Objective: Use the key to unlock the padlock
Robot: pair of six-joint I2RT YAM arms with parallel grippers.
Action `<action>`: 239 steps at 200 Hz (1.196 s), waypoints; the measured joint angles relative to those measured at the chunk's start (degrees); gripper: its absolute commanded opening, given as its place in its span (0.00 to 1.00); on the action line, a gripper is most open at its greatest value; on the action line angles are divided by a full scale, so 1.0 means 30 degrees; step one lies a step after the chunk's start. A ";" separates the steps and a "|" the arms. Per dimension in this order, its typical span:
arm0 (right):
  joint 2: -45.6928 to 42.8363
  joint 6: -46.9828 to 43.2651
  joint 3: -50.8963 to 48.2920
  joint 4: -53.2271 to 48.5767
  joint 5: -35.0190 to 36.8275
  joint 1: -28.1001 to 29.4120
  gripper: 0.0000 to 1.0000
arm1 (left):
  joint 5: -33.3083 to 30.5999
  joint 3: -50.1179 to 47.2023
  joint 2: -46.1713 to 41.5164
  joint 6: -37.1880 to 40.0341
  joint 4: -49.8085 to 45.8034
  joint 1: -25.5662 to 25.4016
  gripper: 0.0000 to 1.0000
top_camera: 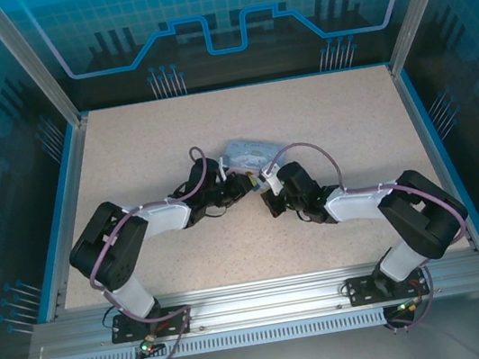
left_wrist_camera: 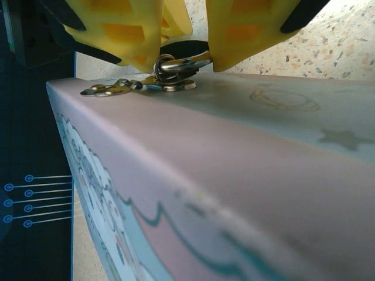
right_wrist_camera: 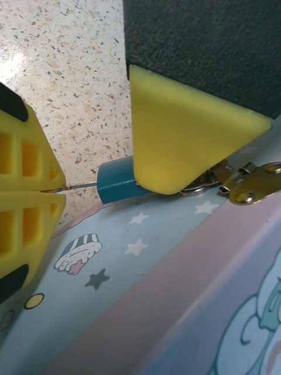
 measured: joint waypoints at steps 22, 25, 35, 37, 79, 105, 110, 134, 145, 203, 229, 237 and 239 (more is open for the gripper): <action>0.0000 0.0000 -0.0036 0.0168 0.0000 -0.0007 0.00 | -0.0007 0.0000 0.0000 -0.0015 0.0095 0.0000 0.16; 0.0000 0.0000 -0.0044 0.0175 0.0000 -0.0007 0.00 | -0.0007 0.0000 0.0000 -0.0015 0.0095 0.0007 0.16; 0.0000 0.0007 -0.0080 0.0270 -0.0007 -0.0029 0.00 | -0.0007 0.0000 0.0000 -0.0051 0.0102 0.0007 0.16; 0.0000 0.0000 -0.0095 0.0306 0.0000 -0.0029 0.00 | -0.0007 0.0000 0.0000 -0.0066 0.0109 0.0007 0.16; -0.0080 0.0160 -0.0699 0.1545 -0.0510 -0.0437 0.00 | 0.0007 0.0000 0.0000 -0.0488 0.0364 0.0000 0.15; -0.0430 0.0291 -0.1115 0.2157 -0.1158 -0.0852 0.00 | 0.0204 0.0000 0.0000 -0.0729 0.0758 -0.0015 0.15; -0.0466 0.0299 -0.1158 0.2244 -0.1246 -0.0911 0.00 | 0.0233 0.0000 0.0000 -0.0838 0.0823 -0.0015 0.15; -0.0495 0.0364 -0.1253 0.2594 -0.1821 -0.1224 0.00 | 0.0284 0.0000 -0.0058 -0.1049 0.0991 -0.0015 0.15; -0.0495 0.0372 -0.1275 0.2739 -0.2047 -0.1290 0.00 | 0.0284 0.0000 -0.0087 -0.1151 0.1035 -0.0015 0.15; -0.0466 0.0670 -0.1311 0.3249 -0.2922 -0.1734 0.00 | 0.0138 0.0000 -0.0255 -0.1530 0.1173 -0.0015 0.15; -0.0415 0.0743 -0.1326 0.3439 -0.3417 -0.1974 0.00 | 0.0124 0.0000 -0.0255 -0.1639 0.1260 -0.0015 0.15; -0.0372 0.0787 -0.1326 0.3504 -0.3621 -0.2062 0.00 | 0.0124 0.0000 -0.0255 -0.1647 0.1260 -0.0015 0.15; -0.0357 0.0794 -0.1326 0.3512 -0.3679 -0.2091 0.00 | 0.0124 0.0000 -0.0255 -0.1647 0.1260 -0.0015 0.15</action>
